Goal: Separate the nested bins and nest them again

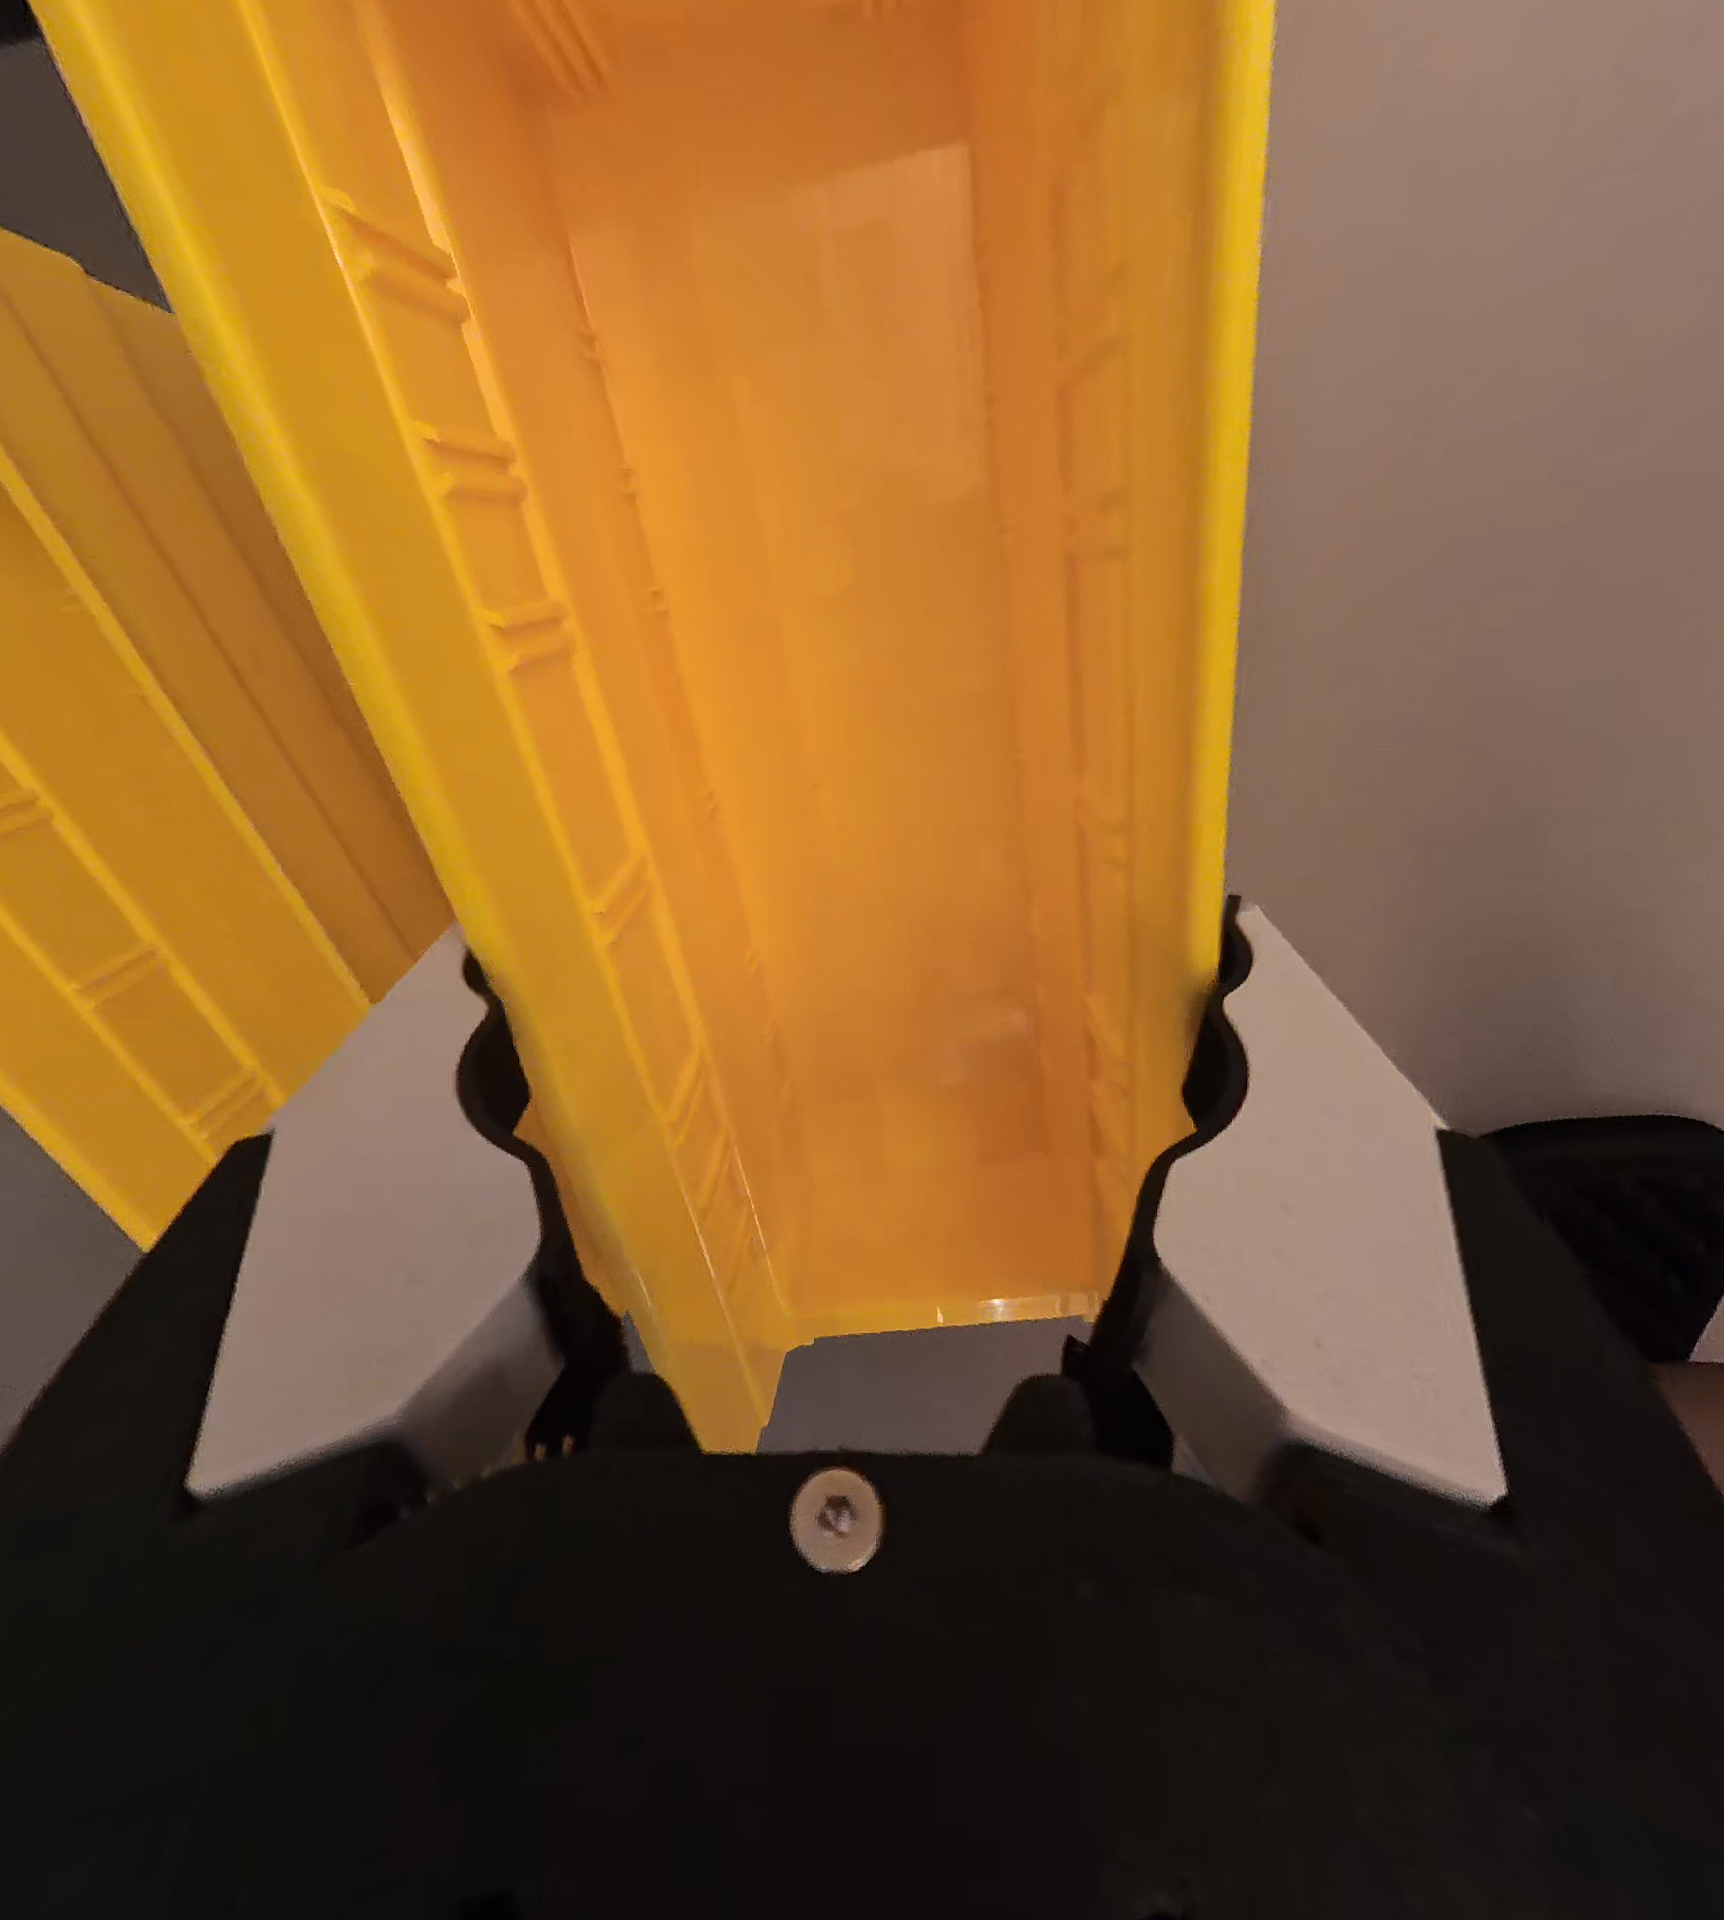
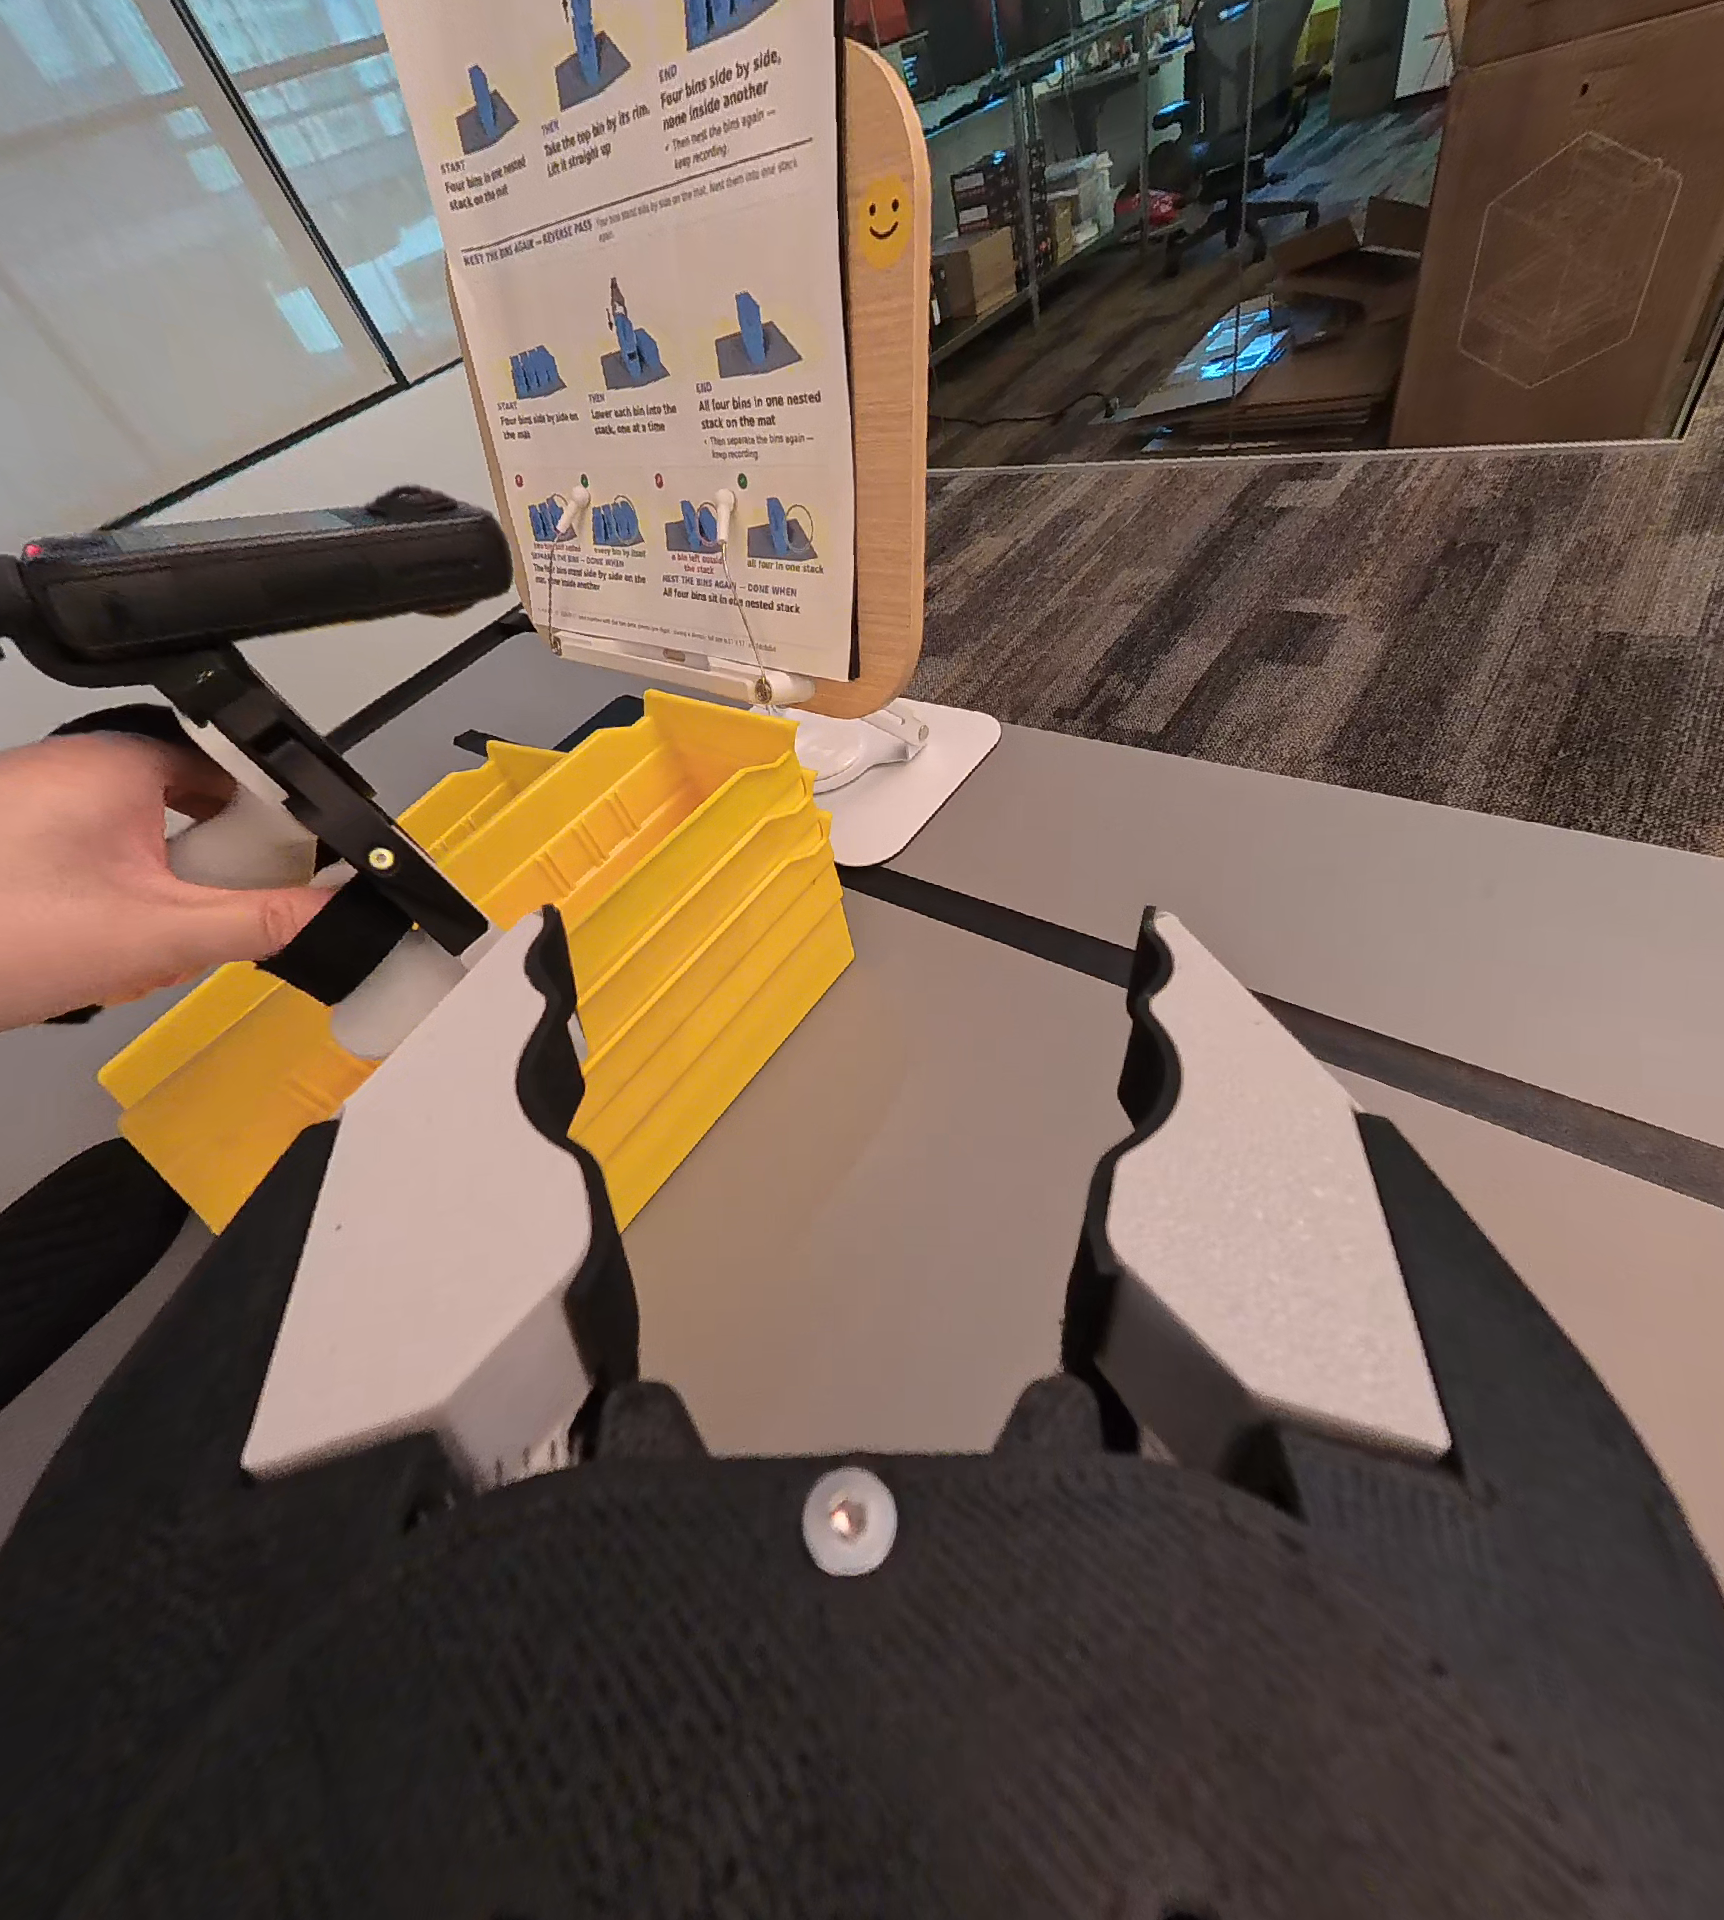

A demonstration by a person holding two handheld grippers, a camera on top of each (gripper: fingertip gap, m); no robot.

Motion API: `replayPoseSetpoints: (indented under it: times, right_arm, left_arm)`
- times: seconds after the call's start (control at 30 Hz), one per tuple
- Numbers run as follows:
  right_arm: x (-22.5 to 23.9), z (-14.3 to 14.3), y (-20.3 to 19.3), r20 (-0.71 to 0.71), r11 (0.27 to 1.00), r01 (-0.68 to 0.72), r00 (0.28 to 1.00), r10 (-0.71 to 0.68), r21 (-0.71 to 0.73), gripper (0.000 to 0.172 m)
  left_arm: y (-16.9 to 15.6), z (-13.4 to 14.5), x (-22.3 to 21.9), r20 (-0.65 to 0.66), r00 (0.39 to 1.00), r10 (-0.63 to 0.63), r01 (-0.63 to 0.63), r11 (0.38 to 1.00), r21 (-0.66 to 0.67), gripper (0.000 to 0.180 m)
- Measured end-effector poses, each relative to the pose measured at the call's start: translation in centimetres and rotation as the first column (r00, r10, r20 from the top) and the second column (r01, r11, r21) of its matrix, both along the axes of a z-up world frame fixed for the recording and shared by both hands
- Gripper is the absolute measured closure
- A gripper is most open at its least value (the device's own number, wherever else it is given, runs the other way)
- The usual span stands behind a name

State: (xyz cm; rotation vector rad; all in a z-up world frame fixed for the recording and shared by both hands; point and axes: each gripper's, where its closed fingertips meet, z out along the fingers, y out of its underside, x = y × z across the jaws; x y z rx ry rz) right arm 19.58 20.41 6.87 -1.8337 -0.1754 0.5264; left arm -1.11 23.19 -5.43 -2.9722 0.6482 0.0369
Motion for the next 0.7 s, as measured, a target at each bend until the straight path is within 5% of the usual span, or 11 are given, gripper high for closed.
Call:
replayPoseSetpoints:
  times: [0.7]
  right_arm:
    - [0.2,-0.5,0.2,-0.004,1.000,0.003,1.000,-0.003,-0.019,0.065]
  left_arm:
    - [-0.1,1.1,-0.2,-0.012,1.000,-0.001,0.001,0.999,-0.048,0.064]
